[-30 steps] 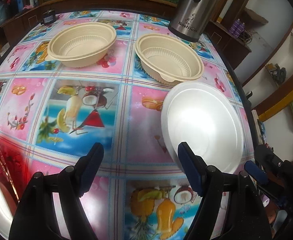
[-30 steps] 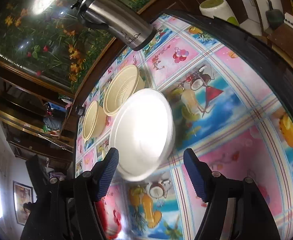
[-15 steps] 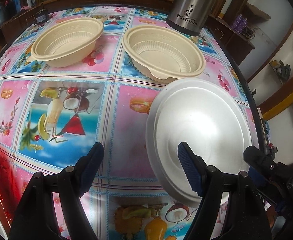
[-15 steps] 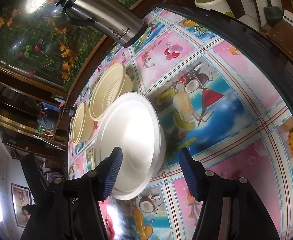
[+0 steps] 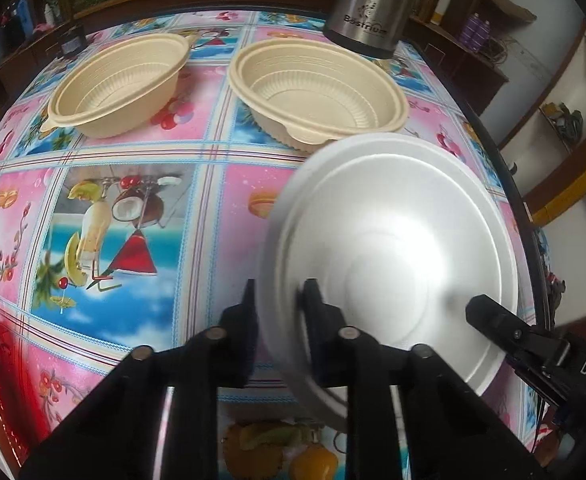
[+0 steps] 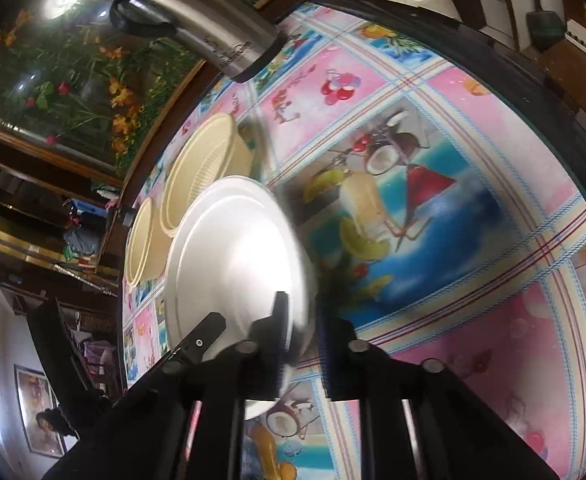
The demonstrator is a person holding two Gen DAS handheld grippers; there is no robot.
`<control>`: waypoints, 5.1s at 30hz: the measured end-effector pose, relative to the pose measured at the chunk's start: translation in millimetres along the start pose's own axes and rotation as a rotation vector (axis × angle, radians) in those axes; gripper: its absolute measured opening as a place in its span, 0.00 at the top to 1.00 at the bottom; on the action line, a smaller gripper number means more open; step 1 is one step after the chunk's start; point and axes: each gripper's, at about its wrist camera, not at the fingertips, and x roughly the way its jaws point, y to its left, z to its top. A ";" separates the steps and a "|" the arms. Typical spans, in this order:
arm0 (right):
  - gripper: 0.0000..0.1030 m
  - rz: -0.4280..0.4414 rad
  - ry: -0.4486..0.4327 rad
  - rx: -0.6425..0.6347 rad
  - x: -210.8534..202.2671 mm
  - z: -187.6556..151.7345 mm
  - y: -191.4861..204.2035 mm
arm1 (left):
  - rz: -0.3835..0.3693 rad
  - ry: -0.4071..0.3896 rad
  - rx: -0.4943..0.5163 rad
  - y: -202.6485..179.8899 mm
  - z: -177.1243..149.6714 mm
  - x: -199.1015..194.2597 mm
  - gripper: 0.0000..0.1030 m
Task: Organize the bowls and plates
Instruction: 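Lift the second white plate with the left tool toward the stack, then lower the second white plate into the stack with the left tool while the right tool holds it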
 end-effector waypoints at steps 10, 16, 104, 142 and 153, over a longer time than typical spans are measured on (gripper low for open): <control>0.90 -0.001 -0.023 -0.040 -11.8 -12.5 13.8 | -0.006 -0.044 0.018 5.2 -6.5 -23.3 0.89; 0.90 0.013 -0.024 -0.065 -20.9 -24.4 22.7 | -0.004 -0.069 0.024 13.8 -18.5 -42.2 0.88; 0.92 0.202 0.175 -0.518 22.5 -199.7 222.8 | 0.119 -0.267 -0.262 241.7 -138.2 -177.8 0.88; 0.91 0.154 0.272 -0.588 56.2 -228.8 254.1 | 0.106 -0.158 -0.304 287.3 -144.7 -161.0 0.88; 0.91 0.146 0.281 -0.584 55.4 -229.7 252.4 | 0.101 -0.143 -0.302 288.8 -145.1 -157.5 0.88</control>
